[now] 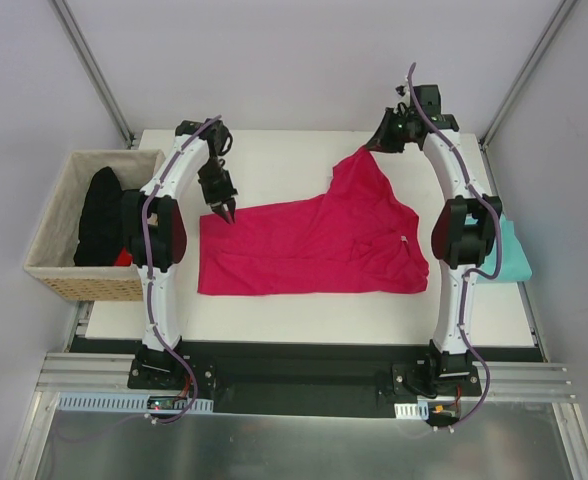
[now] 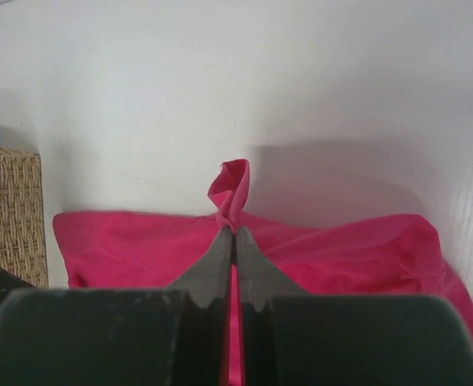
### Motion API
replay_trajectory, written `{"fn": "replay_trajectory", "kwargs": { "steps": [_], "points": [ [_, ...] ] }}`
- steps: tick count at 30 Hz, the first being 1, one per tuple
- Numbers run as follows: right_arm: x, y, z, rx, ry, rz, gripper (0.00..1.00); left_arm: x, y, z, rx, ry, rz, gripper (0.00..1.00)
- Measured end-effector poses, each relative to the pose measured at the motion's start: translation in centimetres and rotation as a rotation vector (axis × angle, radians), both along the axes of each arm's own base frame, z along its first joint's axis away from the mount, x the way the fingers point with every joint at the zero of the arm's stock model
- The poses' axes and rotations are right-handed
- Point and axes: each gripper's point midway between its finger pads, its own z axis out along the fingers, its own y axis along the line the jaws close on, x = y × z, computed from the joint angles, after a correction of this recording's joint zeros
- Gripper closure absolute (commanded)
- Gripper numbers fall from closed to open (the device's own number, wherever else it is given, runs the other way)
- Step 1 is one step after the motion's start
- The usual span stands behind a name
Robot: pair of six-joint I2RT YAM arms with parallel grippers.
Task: Fold and stack the t-shirts
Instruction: Grap the side of the flattened tshirt furthest away from the robot with both arms
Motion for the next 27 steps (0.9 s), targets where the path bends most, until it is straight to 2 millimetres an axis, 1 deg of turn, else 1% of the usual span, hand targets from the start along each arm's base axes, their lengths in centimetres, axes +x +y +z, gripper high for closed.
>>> {"fn": "replay_trajectory", "kwargs": {
  "steps": [7, 11, 14, 16, 20, 24, 27],
  "points": [
    [-0.3, -0.1, -0.8, -0.001, 0.02, 0.001, 0.99, 0.4, 0.5, -0.1, 0.028, -0.015, 0.001, 0.84],
    [-0.4, -0.1, -1.3, -0.003, 0.03, 0.003, 0.99, 1.7, 1.1, -0.1, 0.038, -0.052, 0.017, 0.85],
    [-0.6, -0.2, -1.7, -0.005, 0.041, 0.002, 0.99, 3.1, 1.9, -0.5, 0.034, -0.069, 0.048, 0.85],
    [-0.6, -0.2, -1.8, -0.005, 0.044, 0.002, 0.99, 4.1, 2.8, -1.3, 0.033, -0.071, 0.075, 0.85],
    [-0.6, -0.3, -1.8, -0.005, 0.044, 0.0, 0.99, 5.2, 4.2, -3.6, 0.038, -0.038, 0.123, 0.85],
    [-0.5, -0.5, -1.8, -0.005, 0.044, -0.003, 0.99, 5.2, 5.0, -5.8, 0.044, 0.015, 0.149, 0.85],
    [-0.5, -0.6, -1.8, -0.005, 0.044, -0.005, 0.99, 5.0, 4.7, -6.7, 0.031, 0.041, 0.146, 0.85]
  ]
}}
